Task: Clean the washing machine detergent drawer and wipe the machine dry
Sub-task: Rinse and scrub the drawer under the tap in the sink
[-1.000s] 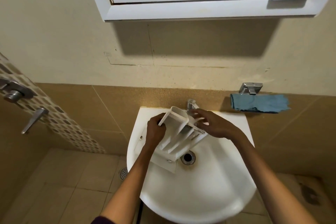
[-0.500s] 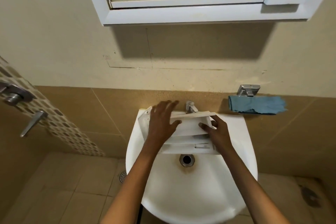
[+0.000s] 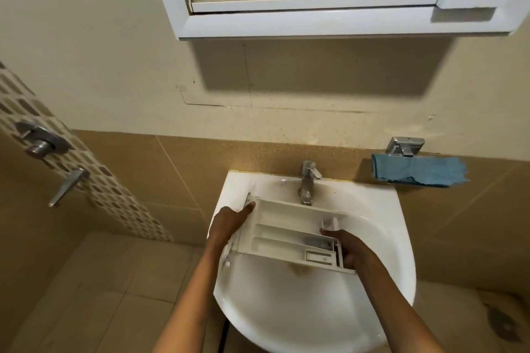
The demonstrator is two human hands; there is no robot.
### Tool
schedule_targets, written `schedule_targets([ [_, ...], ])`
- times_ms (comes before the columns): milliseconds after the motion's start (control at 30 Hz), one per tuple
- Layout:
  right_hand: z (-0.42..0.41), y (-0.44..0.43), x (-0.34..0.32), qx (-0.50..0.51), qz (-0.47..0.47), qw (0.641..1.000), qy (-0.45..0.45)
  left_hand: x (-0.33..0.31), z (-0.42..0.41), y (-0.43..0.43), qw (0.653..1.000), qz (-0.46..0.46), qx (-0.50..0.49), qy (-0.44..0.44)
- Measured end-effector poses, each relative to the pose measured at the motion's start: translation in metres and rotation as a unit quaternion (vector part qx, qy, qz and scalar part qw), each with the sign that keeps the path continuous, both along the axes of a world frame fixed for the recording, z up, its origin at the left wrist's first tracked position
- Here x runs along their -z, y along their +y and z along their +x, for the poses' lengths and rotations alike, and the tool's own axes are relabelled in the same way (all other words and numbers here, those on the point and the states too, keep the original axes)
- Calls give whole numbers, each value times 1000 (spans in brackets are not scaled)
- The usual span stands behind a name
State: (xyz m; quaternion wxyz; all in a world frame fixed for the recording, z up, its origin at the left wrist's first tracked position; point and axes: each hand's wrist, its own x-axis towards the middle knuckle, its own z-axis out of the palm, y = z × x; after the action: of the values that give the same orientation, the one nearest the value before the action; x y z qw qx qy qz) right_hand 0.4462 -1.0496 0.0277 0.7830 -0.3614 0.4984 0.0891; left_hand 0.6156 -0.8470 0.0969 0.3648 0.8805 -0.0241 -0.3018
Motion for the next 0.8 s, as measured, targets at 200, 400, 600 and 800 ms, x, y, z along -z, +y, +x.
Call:
schedule_targets([
  [200,1,-11,7,-55,-44,996,51,25,-9,-5,999,22,-16,19],
  [400,9,-26,2,-27,-79,995,48,30,-14,-15,1000,-11,-14,11],
  [600,9,-26,1,-9,-99,994,43,33,-17,-19,999,-32,-6,8],
  [800,7,-25,4,-44,-259,962,79,35,-29,-19,999,-29,-28,-21],
])
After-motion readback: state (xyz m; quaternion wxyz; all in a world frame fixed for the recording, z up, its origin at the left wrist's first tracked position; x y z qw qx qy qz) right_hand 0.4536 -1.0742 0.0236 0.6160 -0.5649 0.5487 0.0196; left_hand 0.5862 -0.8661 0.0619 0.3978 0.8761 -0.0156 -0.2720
